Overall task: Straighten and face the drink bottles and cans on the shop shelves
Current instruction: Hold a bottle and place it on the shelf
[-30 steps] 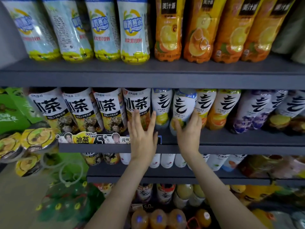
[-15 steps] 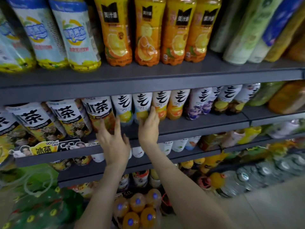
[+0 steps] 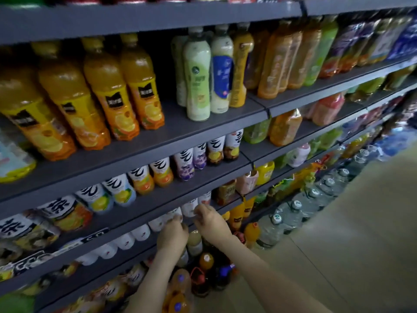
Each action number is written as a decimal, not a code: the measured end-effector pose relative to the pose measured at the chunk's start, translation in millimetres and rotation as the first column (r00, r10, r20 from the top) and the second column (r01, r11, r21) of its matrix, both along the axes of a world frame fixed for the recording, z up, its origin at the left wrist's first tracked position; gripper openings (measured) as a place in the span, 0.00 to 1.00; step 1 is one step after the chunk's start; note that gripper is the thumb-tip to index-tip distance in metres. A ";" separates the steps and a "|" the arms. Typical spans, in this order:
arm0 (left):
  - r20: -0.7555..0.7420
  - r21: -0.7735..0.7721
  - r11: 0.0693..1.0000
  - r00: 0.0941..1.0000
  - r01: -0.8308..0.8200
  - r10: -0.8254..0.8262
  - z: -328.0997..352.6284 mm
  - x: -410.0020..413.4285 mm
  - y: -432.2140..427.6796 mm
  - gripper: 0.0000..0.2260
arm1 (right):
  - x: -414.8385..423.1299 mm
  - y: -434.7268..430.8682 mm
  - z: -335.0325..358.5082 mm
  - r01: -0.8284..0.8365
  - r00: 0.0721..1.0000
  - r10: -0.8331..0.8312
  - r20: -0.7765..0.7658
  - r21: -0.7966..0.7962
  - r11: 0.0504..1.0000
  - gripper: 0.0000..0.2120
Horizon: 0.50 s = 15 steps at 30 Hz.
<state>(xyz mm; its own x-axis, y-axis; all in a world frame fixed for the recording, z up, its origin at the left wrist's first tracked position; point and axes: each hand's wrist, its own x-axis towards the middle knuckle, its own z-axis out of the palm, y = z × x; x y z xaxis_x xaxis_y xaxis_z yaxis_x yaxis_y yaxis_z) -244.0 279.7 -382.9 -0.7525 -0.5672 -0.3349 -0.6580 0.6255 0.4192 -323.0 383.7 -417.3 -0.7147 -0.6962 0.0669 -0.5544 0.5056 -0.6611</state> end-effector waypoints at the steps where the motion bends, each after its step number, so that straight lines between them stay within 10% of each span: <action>1: -0.003 -0.007 1.000 1.000 0.028 -0.028 1.2 -11.7 13.2 0.16 | -11.0 15.1 4.8 0.015 1.000 -0.015 0.022 0.018 1.000 0.06; 15: -0.063 -0.170 0.954 0.963 0.248 -0.262 31.4 -219.7 249.7 0.17 | -215.6 250.8 38.0 0.059 0.998 -0.059 -0.002 0.070 0.996 0.10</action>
<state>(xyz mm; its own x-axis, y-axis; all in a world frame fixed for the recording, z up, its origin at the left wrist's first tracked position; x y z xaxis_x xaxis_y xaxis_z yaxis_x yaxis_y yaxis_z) -463.7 529.4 -351.5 -0.9003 -0.3936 -0.1857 -0.4349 0.8307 0.3476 -538.6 634.6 -379.3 -0.7546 -0.6559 0.0191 -0.5222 0.5827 -0.6227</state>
